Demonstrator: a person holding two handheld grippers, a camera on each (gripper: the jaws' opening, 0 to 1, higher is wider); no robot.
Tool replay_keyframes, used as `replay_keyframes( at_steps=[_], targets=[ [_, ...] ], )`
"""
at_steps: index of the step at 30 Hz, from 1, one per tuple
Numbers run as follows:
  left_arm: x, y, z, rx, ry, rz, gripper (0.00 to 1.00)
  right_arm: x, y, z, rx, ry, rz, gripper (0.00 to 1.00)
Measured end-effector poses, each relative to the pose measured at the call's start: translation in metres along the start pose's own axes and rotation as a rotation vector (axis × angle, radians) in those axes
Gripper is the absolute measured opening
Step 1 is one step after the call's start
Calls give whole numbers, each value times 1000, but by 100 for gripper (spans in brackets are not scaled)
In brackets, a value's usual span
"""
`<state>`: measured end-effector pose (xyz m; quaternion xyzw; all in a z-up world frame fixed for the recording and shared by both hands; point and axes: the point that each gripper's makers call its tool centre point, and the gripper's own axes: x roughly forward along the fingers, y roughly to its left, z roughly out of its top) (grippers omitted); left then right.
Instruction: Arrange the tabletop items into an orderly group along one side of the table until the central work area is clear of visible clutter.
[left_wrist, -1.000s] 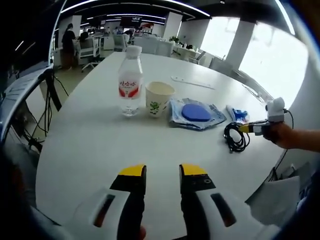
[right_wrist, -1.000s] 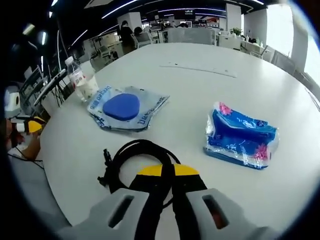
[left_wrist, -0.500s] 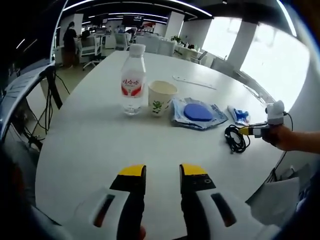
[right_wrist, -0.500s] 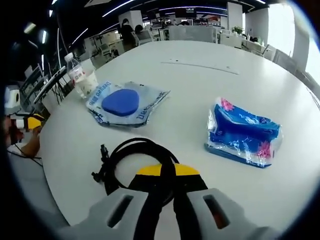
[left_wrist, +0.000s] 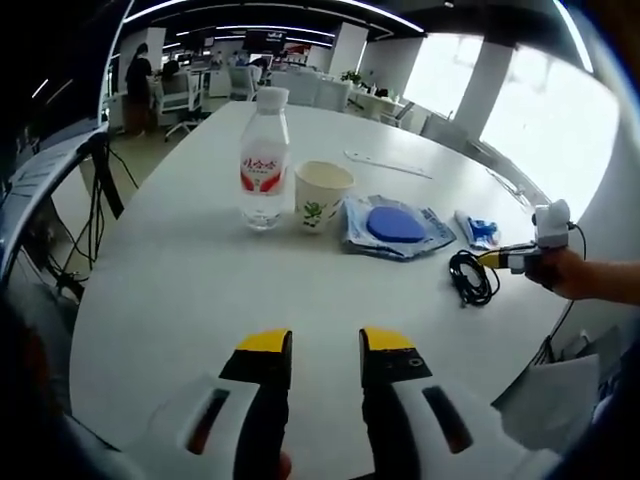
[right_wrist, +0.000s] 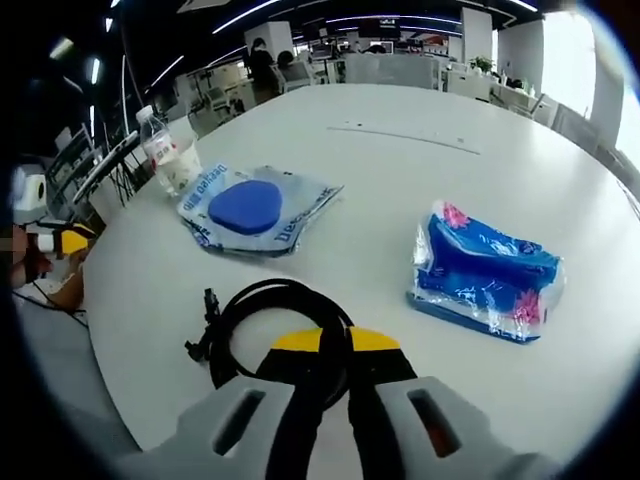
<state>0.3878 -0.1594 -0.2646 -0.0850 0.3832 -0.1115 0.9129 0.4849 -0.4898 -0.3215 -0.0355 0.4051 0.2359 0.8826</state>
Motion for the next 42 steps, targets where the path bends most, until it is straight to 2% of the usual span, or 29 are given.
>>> replay_keyframes(
  at_steps=[16, 29, 35, 42],
  targets=[
    [5, -5, 5, 12, 3, -14, 26, -12, -13, 14, -33, -52, 15, 5],
    [3, -9, 5, 60, 13, -18, 28, -22, -58, 19, -88, -32, -36, 6],
    [-3, -10, 4, 110, 23, -25, 32, -31, -85, 31, -155, -10, -76, 10],
    [-10, -8, 0, 150, 35, -21, 35, -38, -103, 45, -189, -5, -94, 12]
  ],
)
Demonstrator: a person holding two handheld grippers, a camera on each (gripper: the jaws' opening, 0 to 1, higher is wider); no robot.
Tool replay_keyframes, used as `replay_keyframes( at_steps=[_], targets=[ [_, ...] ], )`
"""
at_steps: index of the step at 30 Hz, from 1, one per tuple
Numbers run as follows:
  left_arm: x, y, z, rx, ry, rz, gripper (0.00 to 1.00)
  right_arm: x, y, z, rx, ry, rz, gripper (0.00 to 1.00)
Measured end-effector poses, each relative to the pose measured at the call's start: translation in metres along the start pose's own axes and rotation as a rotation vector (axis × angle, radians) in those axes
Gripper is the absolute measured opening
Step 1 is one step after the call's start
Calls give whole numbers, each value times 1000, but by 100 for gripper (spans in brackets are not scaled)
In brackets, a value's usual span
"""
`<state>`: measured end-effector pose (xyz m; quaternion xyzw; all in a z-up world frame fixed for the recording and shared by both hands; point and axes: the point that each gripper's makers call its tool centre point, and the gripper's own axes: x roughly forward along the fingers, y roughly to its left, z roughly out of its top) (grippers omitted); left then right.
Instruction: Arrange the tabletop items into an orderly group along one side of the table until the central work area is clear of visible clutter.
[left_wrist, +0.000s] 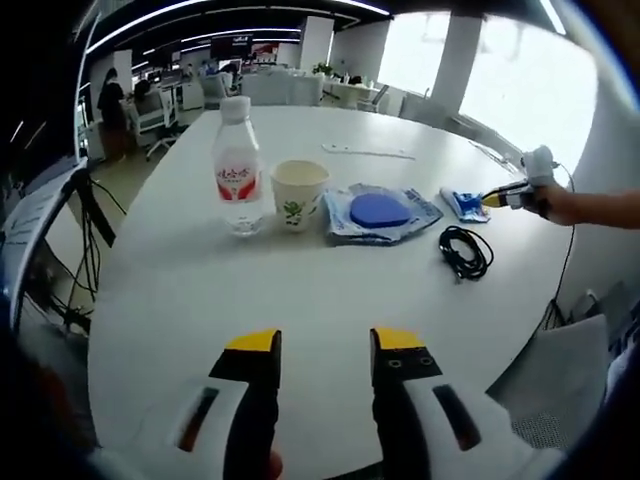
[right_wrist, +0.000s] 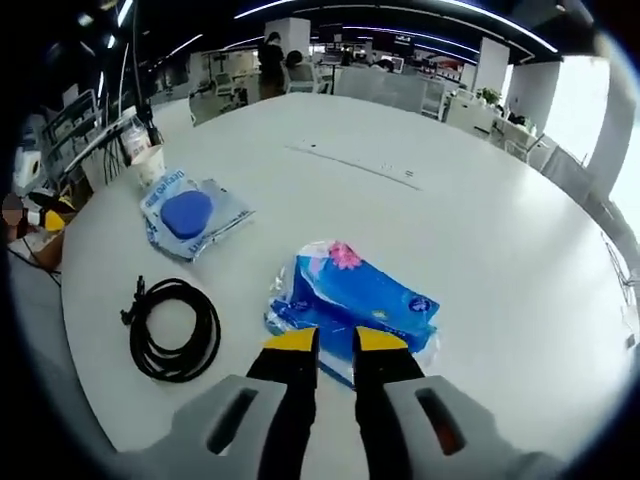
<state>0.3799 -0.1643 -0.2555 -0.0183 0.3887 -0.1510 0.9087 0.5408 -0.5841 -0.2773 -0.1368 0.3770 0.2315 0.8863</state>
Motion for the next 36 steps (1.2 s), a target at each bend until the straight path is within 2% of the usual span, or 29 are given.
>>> replay_keyframes(
  at_steps=[11, 17, 20, 23, 29, 33, 36],
  targets=[
    [-5, -5, 9, 22, -10, -1, 38, 15, -10, 1, -72, 70, 38, 20],
    [-6, -6, 12, 21, -16, 2, 38, 23, -8, -5, -201, 133, 72, 25],
    [-8, -5, 12, 17, -16, 8, 38, 28, -9, -5, -213, 140, 83, 22],
    [-10, -5, 11, 16, -15, 13, 38, 32, -7, -9, -259, 171, 109, 18],
    [-13, -5, 8, 17, -9, 21, 37, 37, -5, -14, -341, 209, 135, 1],
    [-14, -6, 9, 15, -11, 23, 37, 38, -2, -14, -343, 208, 149, 0],
    [-14, -5, 9, 14, -14, 24, 37, 37, 2, -14, -385, 209, 155, 0]
  ],
)
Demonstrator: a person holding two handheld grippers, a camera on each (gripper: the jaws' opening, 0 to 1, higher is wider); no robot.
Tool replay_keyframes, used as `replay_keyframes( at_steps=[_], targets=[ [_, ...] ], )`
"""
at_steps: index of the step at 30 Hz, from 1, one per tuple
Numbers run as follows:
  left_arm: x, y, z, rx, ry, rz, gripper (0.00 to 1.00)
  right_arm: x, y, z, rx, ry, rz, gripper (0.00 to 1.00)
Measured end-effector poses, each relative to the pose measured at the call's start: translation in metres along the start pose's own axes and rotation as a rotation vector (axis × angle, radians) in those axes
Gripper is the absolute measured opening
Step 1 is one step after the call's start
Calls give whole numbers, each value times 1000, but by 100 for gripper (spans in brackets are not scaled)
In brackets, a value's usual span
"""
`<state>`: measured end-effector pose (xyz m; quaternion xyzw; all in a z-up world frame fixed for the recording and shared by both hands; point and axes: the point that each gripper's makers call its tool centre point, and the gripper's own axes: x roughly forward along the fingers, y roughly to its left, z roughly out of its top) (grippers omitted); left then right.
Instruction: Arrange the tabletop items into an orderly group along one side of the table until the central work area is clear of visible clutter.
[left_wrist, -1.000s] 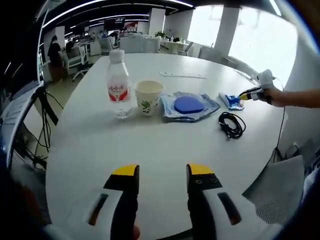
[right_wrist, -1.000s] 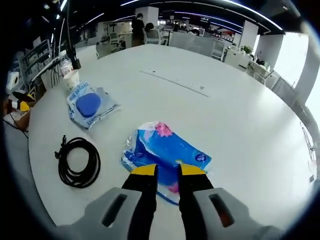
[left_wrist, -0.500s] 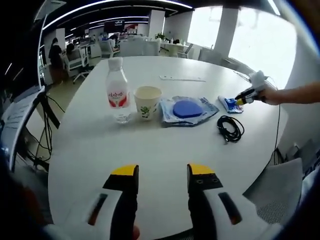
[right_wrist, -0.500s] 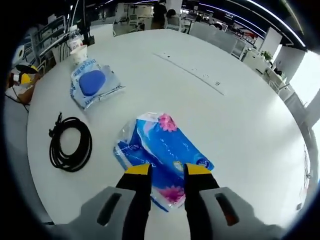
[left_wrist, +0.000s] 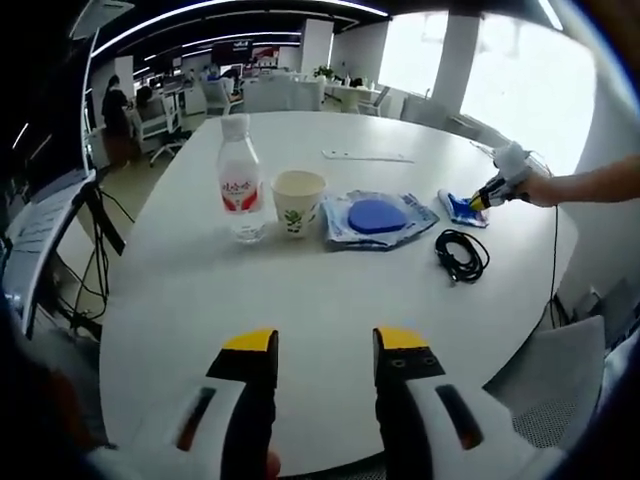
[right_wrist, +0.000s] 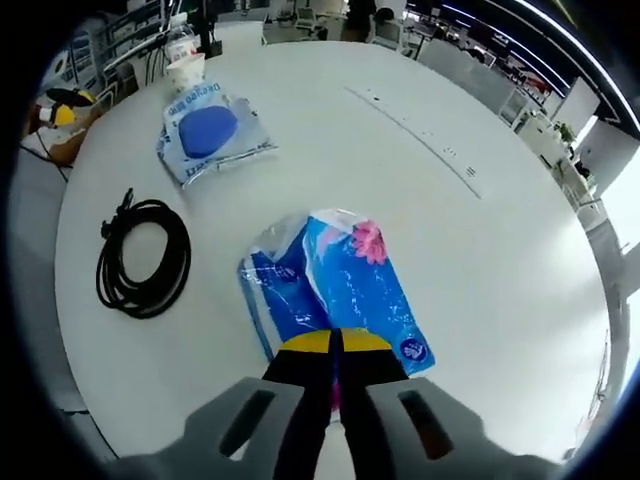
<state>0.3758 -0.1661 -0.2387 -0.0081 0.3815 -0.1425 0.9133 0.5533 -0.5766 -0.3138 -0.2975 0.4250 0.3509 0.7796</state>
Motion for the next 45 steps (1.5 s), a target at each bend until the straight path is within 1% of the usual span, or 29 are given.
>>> replay_keyframes(
  at_steps=[3, 6, 8, 9, 13, 17, 19, 22, 23, 27, 32, 36, 40, 42, 43, 44, 45],
  targets=[
    [0, 0, 1, 1, -3, -1, 37, 0, 3, 3, -51, 4, 8, 0],
    [-1, -1, 1, -1, -6, -3, 37, -2, 5, 10, -85, -12, 13, 0],
    [-2, -1, 1, 1, -8, -3, 37, -2, 5, 13, -115, -8, 10, 0],
    [-3, -1, 0, -2, -10, -3, 37, 0, 5, 16, -151, -6, 10, 0],
    [-6, 0, -1, -6, -14, 2, 37, 2, 12, 28, -222, -15, 23, 0],
    [-8, 3, -4, -14, -17, 9, 37, 5, 19, 37, -298, -9, 27, 0],
    [-10, 4, -6, -18, -16, 13, 37, 7, 21, 39, -340, -2, 30, 0],
    [-12, 6, -8, -24, -17, 21, 37, 10, 22, 41, -434, 24, 25, 0],
    [-13, 6, -9, -26, -17, 22, 37, 11, 22, 42, -452, 29, 22, 0],
    [-15, 8, -12, -32, -16, 29, 37, 13, 22, 45, -444, 22, 20, 0],
    [-16, 7, -11, -33, -17, 30, 36, 13, 23, 40, -518, 54, 17, 0],
    [-15, 6, -10, -33, -18, 29, 36, 11, 22, 39, -516, 52, 15, 1],
    [-13, 5, -7, -30, -18, 25, 36, 8, 18, 39, -466, 33, 4, 8],
    [-12, 4, -7, -29, -18, 23, 36, 6, 17, 40, -406, 9, -5, 10],
    [-12, 4, -6, -28, -18, 22, 36, 4, 16, 40, -356, -5, -8, 10],
    [-11, 3, -6, -28, -18, 21, 36, 3, 15, 42, -324, -23, -16, 10],
    [-11, 3, -6, -28, -18, 21, 36, 0, 15, 45, -269, -59, -25, 11]
  ],
)
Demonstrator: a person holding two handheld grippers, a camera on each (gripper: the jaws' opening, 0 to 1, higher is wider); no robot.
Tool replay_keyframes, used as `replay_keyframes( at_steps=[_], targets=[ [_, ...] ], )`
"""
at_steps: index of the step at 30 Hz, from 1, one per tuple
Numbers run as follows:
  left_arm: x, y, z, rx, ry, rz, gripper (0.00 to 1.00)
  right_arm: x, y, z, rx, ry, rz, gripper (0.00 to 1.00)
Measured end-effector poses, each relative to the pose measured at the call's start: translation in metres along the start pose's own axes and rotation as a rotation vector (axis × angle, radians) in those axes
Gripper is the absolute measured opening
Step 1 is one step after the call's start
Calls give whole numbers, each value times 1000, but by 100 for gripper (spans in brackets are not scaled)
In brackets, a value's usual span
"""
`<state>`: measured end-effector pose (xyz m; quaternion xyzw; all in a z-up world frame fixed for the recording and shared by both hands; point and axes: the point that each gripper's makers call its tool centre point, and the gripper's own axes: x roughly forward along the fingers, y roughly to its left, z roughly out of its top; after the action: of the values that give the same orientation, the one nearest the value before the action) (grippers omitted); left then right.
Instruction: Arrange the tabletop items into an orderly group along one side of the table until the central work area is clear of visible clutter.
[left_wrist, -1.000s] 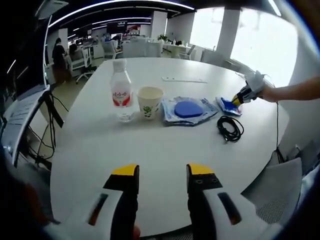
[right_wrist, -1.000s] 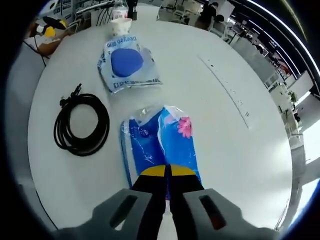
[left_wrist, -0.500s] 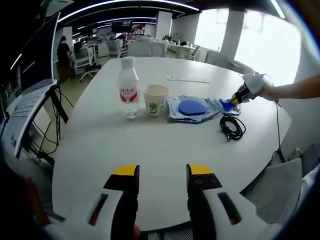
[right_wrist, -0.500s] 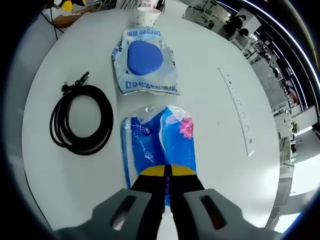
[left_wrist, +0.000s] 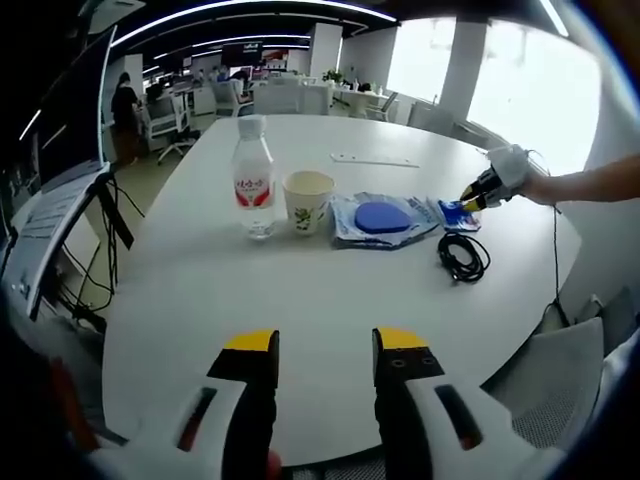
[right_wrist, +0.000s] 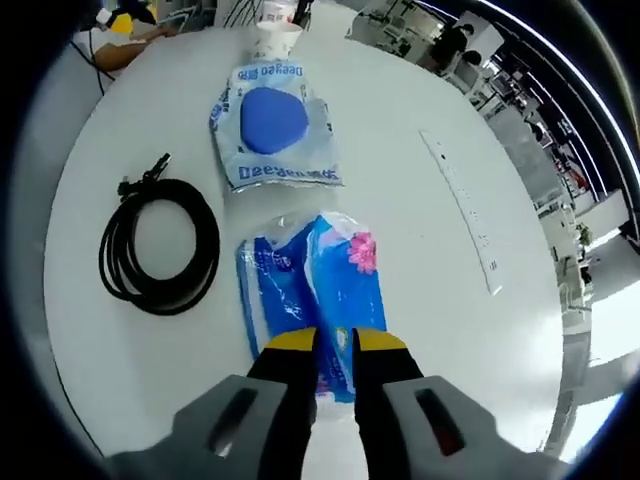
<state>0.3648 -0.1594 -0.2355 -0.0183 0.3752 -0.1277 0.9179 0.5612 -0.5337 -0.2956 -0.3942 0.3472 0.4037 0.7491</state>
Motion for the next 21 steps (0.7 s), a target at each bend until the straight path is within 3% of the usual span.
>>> replay_keyframes(
  at_steps=[11, 21],
  targets=[
    [1, -4, 1, -3, -2, -10, 36, -19, -15, -16, 398, -128, -124, 12],
    [1, -4, 1, -1, -2, -12, 36, -24, -15, -40, 537, -121, -159, 15]
  ],
)
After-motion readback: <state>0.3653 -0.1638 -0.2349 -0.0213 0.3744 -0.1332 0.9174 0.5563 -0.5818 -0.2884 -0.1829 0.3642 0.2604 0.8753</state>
